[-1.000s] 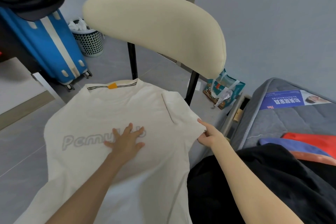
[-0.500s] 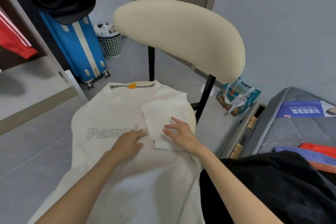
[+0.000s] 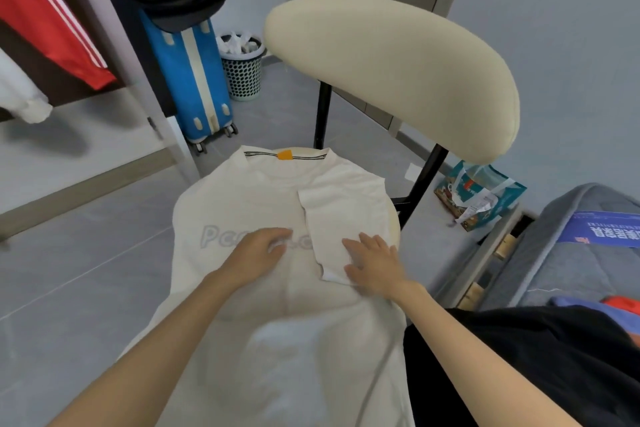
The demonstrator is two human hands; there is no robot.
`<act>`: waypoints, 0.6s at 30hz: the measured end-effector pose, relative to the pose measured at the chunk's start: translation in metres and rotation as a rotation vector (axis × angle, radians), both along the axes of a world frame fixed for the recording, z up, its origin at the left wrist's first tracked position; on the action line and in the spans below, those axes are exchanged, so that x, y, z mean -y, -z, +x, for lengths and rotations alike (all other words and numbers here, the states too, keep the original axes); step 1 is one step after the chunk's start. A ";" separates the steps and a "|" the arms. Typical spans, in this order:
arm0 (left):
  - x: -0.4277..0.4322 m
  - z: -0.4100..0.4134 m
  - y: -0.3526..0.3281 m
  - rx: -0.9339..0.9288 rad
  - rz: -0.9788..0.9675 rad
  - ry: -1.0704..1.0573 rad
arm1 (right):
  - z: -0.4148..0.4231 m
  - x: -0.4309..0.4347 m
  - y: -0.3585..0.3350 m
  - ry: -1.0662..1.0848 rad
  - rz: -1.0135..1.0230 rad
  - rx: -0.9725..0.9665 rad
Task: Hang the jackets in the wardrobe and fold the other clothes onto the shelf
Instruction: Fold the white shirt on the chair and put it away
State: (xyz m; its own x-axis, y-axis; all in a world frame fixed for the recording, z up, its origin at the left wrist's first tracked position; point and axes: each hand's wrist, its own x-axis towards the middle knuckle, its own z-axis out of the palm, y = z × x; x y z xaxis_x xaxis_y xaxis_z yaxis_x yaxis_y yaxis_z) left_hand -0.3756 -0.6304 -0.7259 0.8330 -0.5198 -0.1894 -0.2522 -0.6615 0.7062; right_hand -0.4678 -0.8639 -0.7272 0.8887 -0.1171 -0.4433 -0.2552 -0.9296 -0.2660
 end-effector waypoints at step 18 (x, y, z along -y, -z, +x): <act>-0.158 0.010 0.049 -0.612 -0.399 -1.126 | 0.099 -0.199 -0.006 -0.307 0.198 0.210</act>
